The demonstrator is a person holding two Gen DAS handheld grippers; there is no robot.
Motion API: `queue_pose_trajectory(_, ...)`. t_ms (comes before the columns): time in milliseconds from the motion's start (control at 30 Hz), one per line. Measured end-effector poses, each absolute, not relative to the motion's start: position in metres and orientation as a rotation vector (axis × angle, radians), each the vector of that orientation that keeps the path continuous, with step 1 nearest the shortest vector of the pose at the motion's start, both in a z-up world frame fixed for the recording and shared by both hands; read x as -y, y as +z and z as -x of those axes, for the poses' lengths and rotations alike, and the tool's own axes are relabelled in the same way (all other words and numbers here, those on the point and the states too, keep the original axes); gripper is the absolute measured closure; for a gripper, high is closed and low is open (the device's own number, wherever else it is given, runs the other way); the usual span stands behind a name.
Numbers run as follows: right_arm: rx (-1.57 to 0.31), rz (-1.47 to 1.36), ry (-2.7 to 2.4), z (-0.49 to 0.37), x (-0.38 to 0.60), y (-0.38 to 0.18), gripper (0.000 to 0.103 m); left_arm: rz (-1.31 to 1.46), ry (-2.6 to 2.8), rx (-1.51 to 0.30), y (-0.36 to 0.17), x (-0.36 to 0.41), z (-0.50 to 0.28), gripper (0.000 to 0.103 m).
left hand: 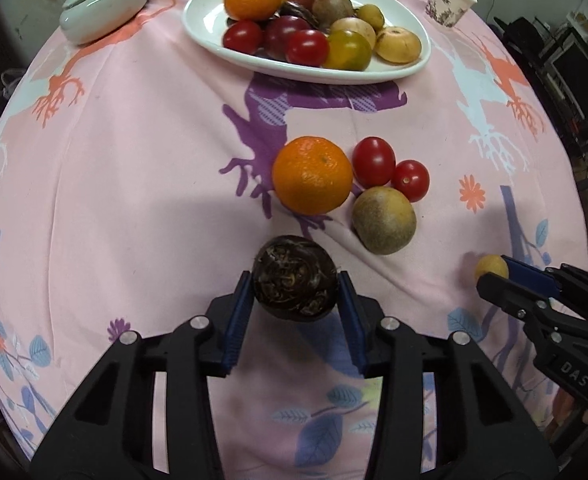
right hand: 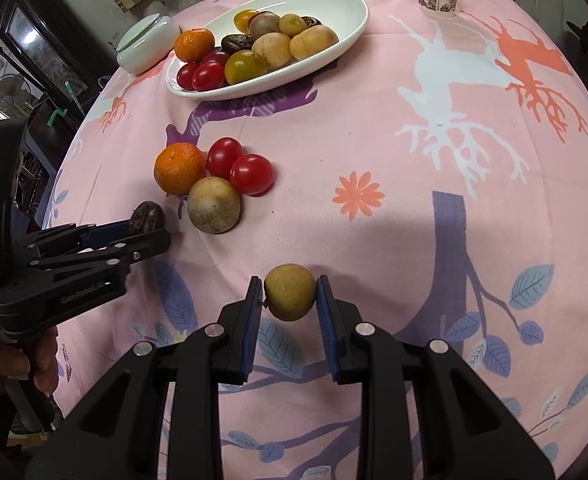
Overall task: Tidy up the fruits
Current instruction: 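Grasp the dark round fruit with left tool while right tool grasps small brown fruit, then carry both fruits to the white plate and open both tools to release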
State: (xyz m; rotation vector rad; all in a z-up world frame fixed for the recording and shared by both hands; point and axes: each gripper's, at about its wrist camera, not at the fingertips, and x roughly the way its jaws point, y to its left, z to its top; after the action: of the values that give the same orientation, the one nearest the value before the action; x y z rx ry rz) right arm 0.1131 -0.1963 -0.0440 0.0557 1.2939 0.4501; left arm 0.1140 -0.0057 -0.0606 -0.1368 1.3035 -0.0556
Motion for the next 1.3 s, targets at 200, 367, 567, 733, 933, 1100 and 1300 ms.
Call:
queue_pose_trajectory(200,-1.266,-0.083,0.461,-0.117,0.198,-0.028,0.075,0.187,-0.064,-1.273,-0.038,-0.001,-0.103,0.06)
queue_pose_trajectory(367,-1.203,-0.108,0.479,-0.131,0.199,-0.001,0.075,0.171,-0.083,-1.209,-0.006,-0.003,-0.107,0.06)
queue_pose_trajectory(567,-1.118,-0.122,0.504,-0.16,0.193,0.031,0.075,0.165,-0.114,-1.14,0.027,0.0,-0.134,0.06)
queue_pose_trajectory(733,-1.066,-0.142,0.526,-0.193,0.185,0.048,0.075,0.165,-0.136,-1.111,0.037,0.004,-0.169,0.06)
queue_pose_trajectory(933,-1.05,-0.173,0.525,-0.237,0.179,0.043,0.075,0.197,-0.15,-1.108,0.027,0.009,-0.217,0.06)
queue_pose_trajectory(1100,-1.068,-0.189,0.512,-0.27,0.176,0.025,0.075,0.19,-0.158,-1.143,0.005,0.017,-0.246,0.06)
queue_pose_trajectory(1300,-1.097,-0.187,0.511,-0.3,0.167,0.001,0.075,0.203,-0.151,-1.158,-0.013,0.016,-0.27,0.06)
